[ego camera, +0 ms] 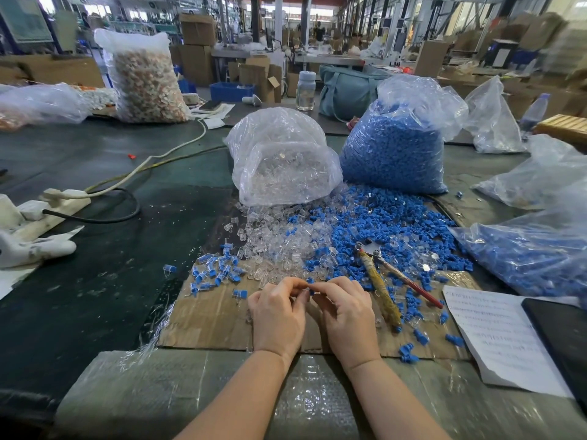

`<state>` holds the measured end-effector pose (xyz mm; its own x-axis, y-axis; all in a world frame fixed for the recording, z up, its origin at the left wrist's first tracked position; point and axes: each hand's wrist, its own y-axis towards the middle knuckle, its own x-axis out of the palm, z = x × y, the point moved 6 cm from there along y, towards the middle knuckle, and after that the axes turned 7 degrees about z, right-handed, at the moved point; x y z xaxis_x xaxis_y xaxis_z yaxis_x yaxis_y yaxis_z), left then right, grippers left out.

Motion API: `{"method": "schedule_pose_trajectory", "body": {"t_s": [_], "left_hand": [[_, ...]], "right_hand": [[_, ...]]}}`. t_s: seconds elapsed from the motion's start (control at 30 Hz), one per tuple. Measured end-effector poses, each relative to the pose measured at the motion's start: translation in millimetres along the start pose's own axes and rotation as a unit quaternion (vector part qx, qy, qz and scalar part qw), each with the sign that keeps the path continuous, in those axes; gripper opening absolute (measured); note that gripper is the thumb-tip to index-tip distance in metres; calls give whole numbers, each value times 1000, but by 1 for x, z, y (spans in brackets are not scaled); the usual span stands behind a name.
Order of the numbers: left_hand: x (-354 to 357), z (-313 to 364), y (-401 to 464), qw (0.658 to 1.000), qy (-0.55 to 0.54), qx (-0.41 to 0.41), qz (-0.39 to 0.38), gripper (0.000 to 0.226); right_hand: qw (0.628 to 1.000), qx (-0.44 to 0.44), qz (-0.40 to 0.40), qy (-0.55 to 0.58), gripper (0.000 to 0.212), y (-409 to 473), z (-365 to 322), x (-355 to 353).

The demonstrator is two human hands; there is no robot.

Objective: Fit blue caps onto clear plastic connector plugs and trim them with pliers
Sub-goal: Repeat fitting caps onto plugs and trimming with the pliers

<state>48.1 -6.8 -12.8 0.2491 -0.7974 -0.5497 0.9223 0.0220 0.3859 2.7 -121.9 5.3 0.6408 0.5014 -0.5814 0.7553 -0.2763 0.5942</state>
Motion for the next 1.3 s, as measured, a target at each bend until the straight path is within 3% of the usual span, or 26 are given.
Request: {"method": "schedule_pose_trajectory", "body": {"t_s": [1.3], "left_hand": [[0, 0, 0, 1000, -2, -2, -4, 11]], "right_hand": [[1000, -8, 9, -18, 17, -1, 0, 0]]}}
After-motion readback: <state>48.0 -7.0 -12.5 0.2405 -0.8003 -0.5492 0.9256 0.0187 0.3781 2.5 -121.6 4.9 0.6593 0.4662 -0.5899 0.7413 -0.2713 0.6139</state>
